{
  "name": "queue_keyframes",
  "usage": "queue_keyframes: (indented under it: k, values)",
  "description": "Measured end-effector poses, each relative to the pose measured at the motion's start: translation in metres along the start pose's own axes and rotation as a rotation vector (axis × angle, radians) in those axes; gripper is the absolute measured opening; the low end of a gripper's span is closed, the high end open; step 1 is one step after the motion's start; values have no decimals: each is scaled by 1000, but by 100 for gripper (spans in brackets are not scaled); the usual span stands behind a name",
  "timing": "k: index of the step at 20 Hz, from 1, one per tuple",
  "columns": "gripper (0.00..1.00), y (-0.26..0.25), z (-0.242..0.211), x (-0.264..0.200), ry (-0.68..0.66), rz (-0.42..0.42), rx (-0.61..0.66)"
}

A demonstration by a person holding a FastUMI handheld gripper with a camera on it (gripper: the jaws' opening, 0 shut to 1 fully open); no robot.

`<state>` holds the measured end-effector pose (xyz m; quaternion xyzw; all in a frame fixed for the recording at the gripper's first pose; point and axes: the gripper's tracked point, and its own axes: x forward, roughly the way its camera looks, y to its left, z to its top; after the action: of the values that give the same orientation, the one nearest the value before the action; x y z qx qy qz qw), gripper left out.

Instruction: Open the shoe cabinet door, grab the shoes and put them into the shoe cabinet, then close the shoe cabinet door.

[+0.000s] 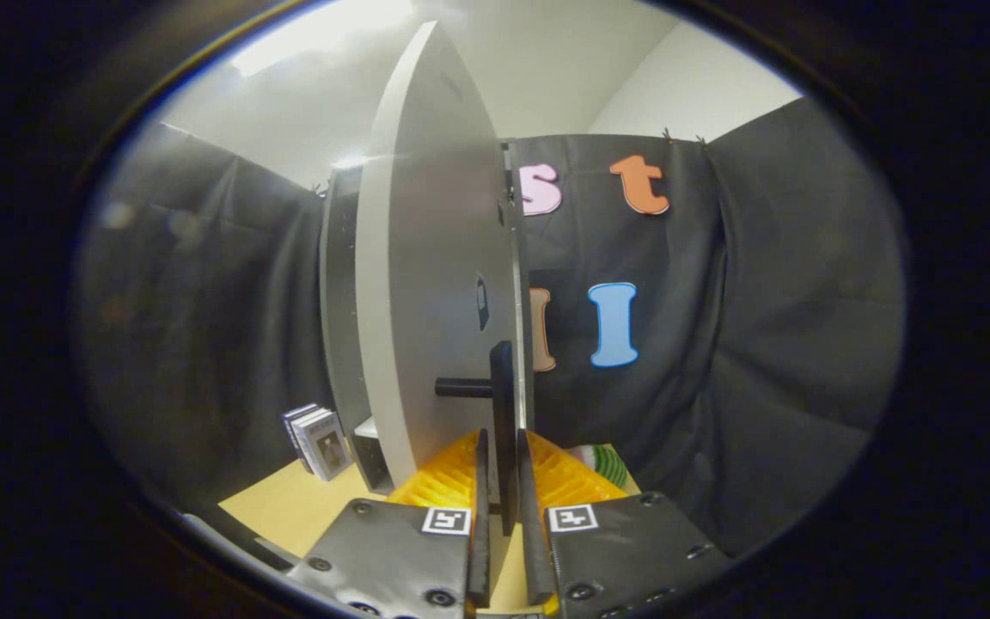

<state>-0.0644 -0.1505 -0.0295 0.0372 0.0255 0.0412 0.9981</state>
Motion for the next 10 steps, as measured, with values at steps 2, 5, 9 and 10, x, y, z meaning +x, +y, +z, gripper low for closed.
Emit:
queue_keyframes:
  k: [2,5,9,10]
  values:
    - [18,-16,1,-3,-6,-31,0]
    - [18,-41,0,-3,-1,-56,36]
    - [18,-45,2,4,8,-14,42]
    - [18,-44,1,4,14,-6,26]
